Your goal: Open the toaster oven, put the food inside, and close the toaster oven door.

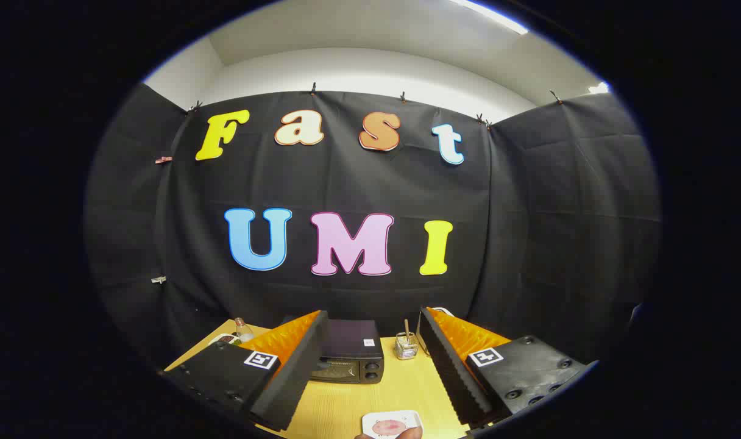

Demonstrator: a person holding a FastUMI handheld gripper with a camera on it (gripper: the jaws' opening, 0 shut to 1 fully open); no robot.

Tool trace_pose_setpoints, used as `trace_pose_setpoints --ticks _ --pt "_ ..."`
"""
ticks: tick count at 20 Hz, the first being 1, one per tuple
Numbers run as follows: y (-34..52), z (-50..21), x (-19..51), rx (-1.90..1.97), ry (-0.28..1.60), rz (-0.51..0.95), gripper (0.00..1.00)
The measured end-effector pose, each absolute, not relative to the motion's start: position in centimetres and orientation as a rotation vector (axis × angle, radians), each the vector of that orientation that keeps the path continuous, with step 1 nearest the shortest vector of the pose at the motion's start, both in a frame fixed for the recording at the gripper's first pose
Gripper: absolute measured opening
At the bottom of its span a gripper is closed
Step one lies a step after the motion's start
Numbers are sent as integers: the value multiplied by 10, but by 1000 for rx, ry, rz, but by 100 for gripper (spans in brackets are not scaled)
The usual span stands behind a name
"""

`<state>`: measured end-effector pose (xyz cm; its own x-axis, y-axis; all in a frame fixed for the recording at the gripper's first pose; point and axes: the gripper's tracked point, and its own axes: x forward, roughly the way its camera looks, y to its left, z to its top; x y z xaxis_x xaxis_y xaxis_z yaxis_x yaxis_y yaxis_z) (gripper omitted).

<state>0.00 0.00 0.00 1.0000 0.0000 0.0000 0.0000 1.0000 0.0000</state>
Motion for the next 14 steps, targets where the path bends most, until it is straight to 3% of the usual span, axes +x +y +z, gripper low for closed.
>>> trace_pose_setpoints --ticks 14 --pt "0 0 3 -9 0 -6 97"
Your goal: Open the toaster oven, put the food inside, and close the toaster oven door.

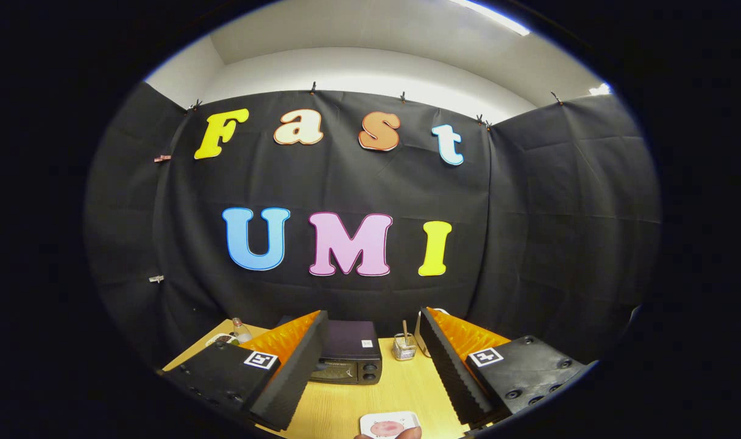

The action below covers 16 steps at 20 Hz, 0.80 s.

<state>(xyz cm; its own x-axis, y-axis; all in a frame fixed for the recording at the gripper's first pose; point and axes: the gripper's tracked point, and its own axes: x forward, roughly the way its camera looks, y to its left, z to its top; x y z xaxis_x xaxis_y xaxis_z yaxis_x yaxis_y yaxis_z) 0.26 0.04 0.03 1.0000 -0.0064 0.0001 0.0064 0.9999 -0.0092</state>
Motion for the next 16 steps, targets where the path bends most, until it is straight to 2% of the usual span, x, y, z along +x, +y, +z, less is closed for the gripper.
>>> trace_pose_setpoints --ticks 8,16 --pt "3 -7 7 -8 18 10 97" --pt "60 -64 47 21 97 79 98"
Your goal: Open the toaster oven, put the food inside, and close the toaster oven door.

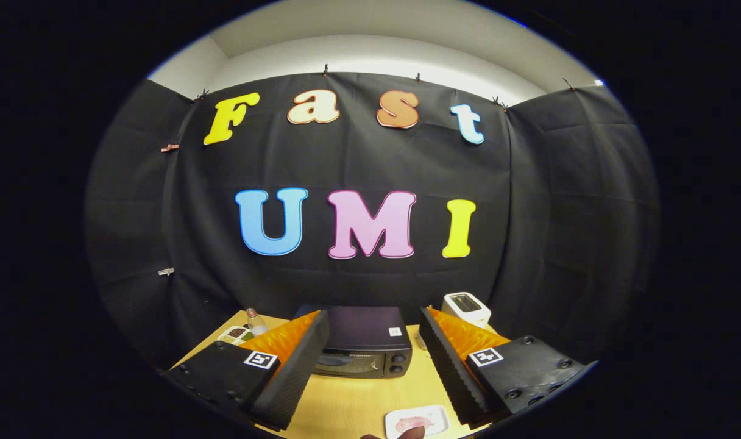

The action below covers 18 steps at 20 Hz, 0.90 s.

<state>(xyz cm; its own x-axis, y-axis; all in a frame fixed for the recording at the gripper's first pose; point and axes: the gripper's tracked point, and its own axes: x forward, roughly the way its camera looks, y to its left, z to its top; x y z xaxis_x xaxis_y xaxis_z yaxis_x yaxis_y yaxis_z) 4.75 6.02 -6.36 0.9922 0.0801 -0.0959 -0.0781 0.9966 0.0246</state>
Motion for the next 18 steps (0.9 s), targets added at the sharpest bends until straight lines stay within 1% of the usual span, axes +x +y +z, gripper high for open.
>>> trace_pose_setpoints --ticks 9,18 --pt "131 -172 120 73 247 136 98" --pt "156 -285 190 68 418 131 99"
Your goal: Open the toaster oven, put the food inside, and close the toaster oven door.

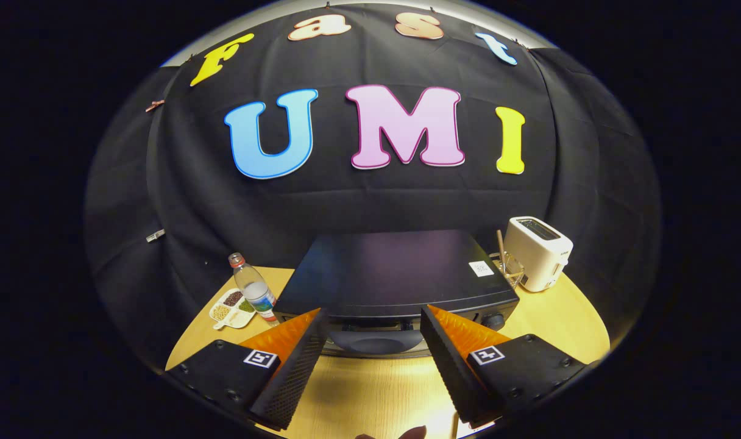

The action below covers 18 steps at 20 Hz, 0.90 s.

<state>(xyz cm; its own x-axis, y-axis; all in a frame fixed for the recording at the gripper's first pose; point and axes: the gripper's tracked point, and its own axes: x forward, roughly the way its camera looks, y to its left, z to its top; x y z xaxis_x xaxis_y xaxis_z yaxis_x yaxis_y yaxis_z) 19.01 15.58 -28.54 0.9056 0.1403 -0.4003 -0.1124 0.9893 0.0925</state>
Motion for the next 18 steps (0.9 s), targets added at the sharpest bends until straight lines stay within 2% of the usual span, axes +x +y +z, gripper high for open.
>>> trace_pose_setpoints --ticks 10,18 --pt "161 -337 221 49 486 105 98" --pt "159 -343 201 28 477 82 97"
